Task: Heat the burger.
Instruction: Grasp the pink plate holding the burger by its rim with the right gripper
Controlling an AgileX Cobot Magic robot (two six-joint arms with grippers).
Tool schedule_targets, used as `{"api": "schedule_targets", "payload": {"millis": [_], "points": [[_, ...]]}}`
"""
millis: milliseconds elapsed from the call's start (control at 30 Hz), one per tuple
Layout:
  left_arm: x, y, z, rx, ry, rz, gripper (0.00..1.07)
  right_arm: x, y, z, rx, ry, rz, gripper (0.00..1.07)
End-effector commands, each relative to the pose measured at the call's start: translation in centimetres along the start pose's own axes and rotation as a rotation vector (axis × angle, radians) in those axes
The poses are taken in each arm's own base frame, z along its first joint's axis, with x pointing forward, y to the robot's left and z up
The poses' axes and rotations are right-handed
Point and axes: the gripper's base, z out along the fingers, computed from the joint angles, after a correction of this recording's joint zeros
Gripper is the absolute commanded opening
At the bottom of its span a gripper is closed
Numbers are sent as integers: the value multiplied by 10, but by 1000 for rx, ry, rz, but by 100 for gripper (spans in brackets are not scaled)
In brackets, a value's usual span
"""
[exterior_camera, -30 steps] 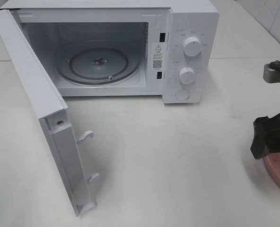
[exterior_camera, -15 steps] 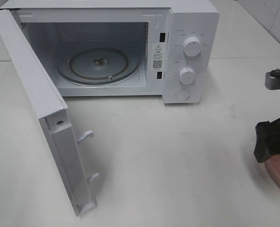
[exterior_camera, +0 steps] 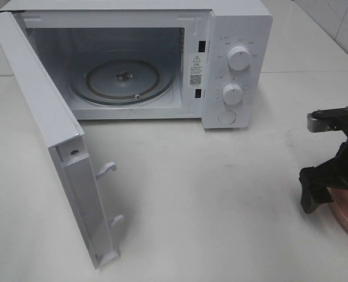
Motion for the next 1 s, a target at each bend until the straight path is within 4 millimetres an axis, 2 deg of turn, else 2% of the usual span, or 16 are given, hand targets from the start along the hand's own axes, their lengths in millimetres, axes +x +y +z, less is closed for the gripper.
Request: {"api": "schedule_targets", "payload": {"millis": [33,100,267,533,633,933,967,1000], "points": [[1,0,-3,4,-26,1,103,-1,-3,4,16,-5,-5,95],[1,0,-3,4,-26,1,103,-3,-6,13,48,11,3,94],[1,0,-3,4,-26,1,103,-4,-7,22,64,21,11,93],[1,0,-3,4,-26,1,103,-5,-7,23,64,11,8,88],[1,0,-3,4,-26,1,103,-6,-8,23,73,5,6,82],[1,0,-3,4,-26,1,103,-3,-7,34,75,65,27,72],[1,0,-3,4,-26,1,103,-2,-7,34,76,68,28,69],[1,0,-3,4,-26,1,103,-2,-7,34,81,74,40,59]]}}
